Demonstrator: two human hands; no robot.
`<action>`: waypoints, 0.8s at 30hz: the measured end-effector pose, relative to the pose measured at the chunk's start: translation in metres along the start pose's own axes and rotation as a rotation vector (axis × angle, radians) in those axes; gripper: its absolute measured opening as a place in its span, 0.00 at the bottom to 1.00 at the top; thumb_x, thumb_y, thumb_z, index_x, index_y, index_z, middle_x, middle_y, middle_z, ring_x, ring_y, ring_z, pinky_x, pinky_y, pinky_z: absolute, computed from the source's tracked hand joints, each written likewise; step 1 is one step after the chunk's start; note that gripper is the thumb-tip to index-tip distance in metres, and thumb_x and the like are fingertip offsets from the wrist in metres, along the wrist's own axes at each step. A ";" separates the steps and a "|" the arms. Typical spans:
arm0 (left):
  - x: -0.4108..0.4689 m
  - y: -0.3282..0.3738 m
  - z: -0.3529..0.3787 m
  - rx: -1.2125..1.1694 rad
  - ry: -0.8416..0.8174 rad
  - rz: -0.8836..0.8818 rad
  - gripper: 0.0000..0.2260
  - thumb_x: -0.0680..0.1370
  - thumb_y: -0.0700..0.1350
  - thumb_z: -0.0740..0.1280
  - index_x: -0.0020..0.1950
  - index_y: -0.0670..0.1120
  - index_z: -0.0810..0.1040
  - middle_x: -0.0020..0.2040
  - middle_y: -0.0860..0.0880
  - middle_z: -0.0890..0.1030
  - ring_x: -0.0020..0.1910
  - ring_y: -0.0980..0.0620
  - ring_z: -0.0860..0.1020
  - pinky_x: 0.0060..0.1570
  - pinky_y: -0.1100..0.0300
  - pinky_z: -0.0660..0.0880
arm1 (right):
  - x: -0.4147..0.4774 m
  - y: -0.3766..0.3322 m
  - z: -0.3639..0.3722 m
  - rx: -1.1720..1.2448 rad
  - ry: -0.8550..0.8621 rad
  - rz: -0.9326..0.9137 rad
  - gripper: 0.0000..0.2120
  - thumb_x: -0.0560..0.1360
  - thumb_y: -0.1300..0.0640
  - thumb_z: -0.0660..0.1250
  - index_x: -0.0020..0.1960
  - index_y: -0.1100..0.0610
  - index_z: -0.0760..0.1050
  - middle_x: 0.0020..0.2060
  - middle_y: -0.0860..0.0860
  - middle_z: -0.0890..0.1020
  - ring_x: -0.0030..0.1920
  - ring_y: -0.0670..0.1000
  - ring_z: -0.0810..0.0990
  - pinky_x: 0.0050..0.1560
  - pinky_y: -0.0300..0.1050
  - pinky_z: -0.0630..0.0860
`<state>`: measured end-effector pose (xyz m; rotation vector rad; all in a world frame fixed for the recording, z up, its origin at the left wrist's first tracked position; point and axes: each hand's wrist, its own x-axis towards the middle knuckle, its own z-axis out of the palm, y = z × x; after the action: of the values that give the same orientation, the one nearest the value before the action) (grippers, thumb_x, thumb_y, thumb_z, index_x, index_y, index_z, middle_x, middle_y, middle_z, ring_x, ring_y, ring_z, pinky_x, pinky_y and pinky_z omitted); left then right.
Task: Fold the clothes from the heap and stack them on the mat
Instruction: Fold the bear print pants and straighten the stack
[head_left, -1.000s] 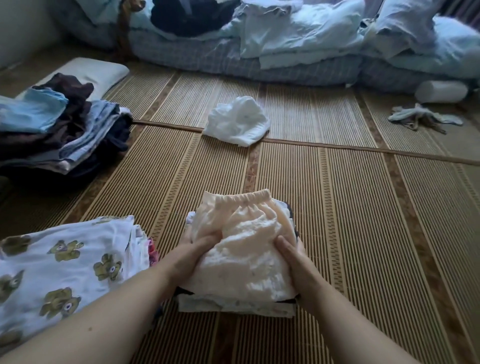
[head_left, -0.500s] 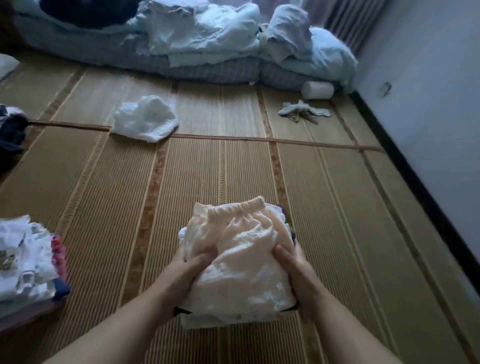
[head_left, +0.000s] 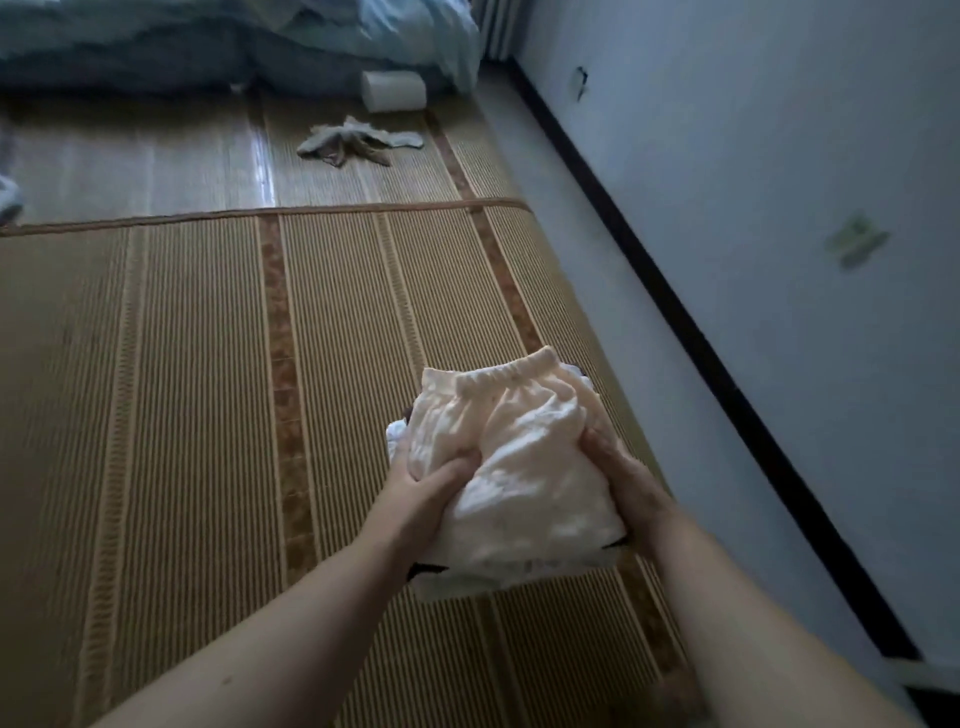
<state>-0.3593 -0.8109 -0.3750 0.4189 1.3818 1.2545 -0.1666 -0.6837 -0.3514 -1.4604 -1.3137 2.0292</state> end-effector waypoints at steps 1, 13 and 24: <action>0.008 -0.010 0.020 -0.001 0.015 -0.011 0.42 0.61 0.59 0.74 0.72 0.60 0.61 0.60 0.49 0.79 0.52 0.49 0.82 0.49 0.51 0.81 | 0.009 0.006 -0.023 -0.015 0.007 0.012 0.55 0.50 0.33 0.79 0.71 0.52 0.66 0.61 0.57 0.79 0.57 0.59 0.81 0.56 0.59 0.78; 0.048 -0.085 0.101 0.197 0.252 -0.152 0.52 0.57 0.68 0.70 0.76 0.65 0.48 0.69 0.49 0.71 0.60 0.46 0.76 0.60 0.41 0.74 | 0.064 0.069 -0.116 -0.284 0.085 0.030 0.56 0.51 0.27 0.73 0.73 0.49 0.61 0.66 0.52 0.75 0.64 0.55 0.75 0.64 0.57 0.73; 0.022 -0.032 0.129 1.373 0.202 0.410 0.27 0.79 0.54 0.52 0.75 0.65 0.43 0.76 0.60 0.38 0.73 0.56 0.30 0.69 0.43 0.33 | 0.014 0.025 -0.079 -1.289 0.108 -0.520 0.26 0.78 0.54 0.59 0.73 0.37 0.60 0.78 0.48 0.52 0.77 0.51 0.47 0.73 0.62 0.41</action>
<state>-0.2397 -0.7486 -0.3816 1.5883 2.2764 0.4428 -0.0984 -0.6484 -0.3843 -1.2804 -2.7700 0.6494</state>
